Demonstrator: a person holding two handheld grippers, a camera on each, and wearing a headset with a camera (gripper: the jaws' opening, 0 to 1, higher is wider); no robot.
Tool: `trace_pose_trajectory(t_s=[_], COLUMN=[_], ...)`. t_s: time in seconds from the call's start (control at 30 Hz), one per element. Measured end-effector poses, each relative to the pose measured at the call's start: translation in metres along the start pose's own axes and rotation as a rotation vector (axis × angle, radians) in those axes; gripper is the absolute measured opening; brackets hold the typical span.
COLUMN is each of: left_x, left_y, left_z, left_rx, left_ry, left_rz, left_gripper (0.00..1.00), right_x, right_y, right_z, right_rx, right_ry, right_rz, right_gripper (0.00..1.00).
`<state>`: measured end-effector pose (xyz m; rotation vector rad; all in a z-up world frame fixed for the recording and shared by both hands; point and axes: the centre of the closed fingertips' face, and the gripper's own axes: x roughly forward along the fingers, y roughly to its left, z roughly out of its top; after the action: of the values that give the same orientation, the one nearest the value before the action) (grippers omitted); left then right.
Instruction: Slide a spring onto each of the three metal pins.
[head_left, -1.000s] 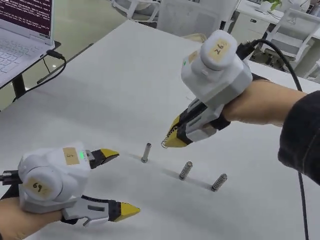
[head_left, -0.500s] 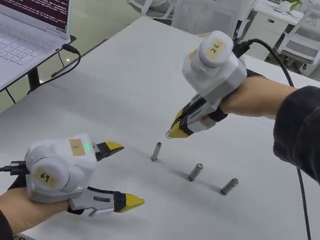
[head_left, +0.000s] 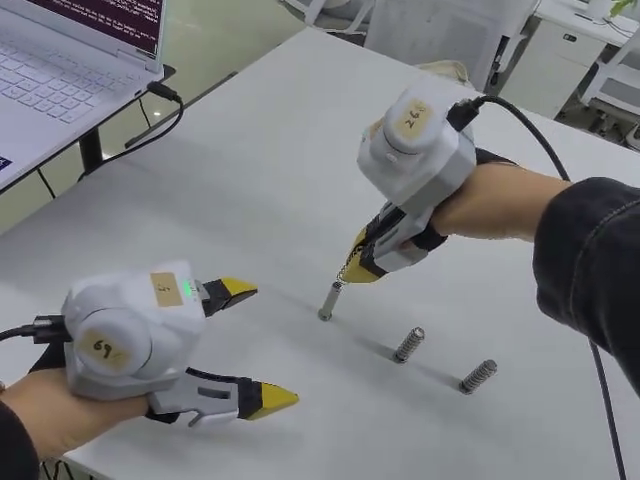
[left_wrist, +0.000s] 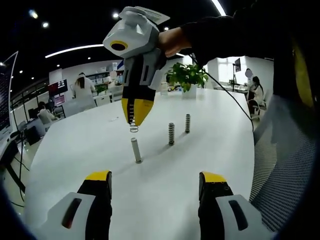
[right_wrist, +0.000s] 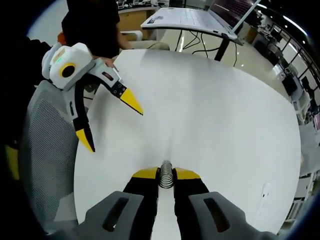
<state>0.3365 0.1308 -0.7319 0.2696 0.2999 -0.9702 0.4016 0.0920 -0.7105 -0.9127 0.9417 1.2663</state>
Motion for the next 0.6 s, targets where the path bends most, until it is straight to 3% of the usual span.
trace_pose_trajectory(t_s=[0.6], left_x=[-0.0002], left_y=[-0.0022], left_z=[-0.0033], left_rx=[-0.008], left_ry=[0.007], left_rz=[-0.009], left_gripper=[0.63], right_x=[0.0111], right_y=[-0.005], right_z=[-0.0058], right_rx=[0.003], right_ry=[0.021], right_rz=[0.016], right_gripper=[0.08])
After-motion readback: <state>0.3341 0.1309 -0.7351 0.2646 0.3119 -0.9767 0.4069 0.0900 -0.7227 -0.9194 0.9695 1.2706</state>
